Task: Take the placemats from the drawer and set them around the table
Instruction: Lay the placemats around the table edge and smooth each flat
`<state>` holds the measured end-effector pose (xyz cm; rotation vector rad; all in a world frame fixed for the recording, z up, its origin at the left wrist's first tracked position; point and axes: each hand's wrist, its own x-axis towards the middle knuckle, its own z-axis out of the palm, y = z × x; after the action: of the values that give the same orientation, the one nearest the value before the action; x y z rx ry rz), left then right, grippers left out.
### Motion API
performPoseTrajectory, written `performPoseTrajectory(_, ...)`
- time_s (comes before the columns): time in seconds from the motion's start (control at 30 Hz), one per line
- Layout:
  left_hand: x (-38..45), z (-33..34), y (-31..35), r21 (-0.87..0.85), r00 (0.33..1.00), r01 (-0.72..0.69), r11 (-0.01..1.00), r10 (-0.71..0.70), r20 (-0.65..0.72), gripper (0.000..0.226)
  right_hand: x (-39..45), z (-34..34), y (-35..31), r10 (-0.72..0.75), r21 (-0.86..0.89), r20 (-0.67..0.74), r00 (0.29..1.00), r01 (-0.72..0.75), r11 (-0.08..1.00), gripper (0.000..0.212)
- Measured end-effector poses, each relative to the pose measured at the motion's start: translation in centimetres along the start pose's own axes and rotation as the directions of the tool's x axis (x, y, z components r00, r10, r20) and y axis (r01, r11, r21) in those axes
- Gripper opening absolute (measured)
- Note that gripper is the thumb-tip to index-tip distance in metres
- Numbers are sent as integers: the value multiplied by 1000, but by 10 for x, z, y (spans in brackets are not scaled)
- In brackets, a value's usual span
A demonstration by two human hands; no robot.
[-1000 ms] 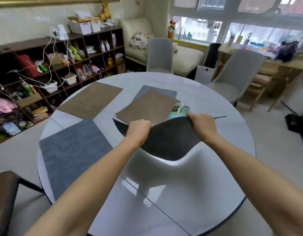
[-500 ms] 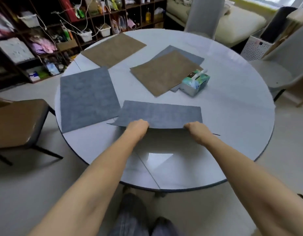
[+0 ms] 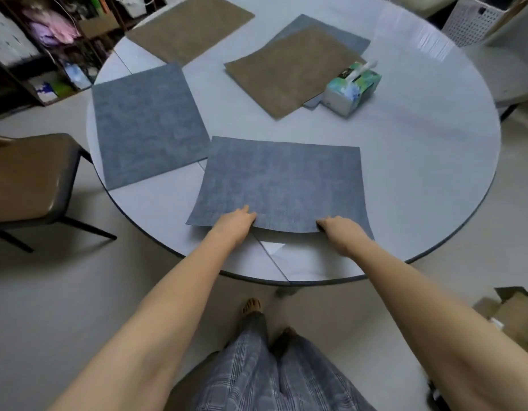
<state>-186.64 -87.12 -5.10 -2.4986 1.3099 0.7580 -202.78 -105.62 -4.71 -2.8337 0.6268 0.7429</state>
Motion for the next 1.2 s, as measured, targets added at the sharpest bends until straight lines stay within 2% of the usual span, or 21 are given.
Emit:
performPoseTrajectory(0.1, -4, 25, 0, -31, 999, 28, 999, -27, 31, 59, -9, 17, -10, 30, -64, -75, 997, -35, 997, 36)
performPoseTrajectory(0.37, -6, 47, 15, -80, 992, 128, 989, -127, 19, 56, -14, 60, -15, 61, -22, -275, 960, -70, 997, 27)
performPoseTrajectory(0.6, -20, 61, 22, -88, 992, 115, 989, -120, -47, 70, -19, 62, -14, 70, 47, -269, 961, -59, 997, 21)
performPoseTrajectory(1.03, -39, 75, 33, -108, 987, 139, 984, -146, -62, 70, -35, 66, -22, 113, 125, -250, 962, -83, 989, 32)
performPoseTrajectory(1.2, -39, 77, 33, -116, 987, 145, 983, -152, -53, 67, -37, 67, -21, 112, 124, -248, 962, -83, 989, 29)
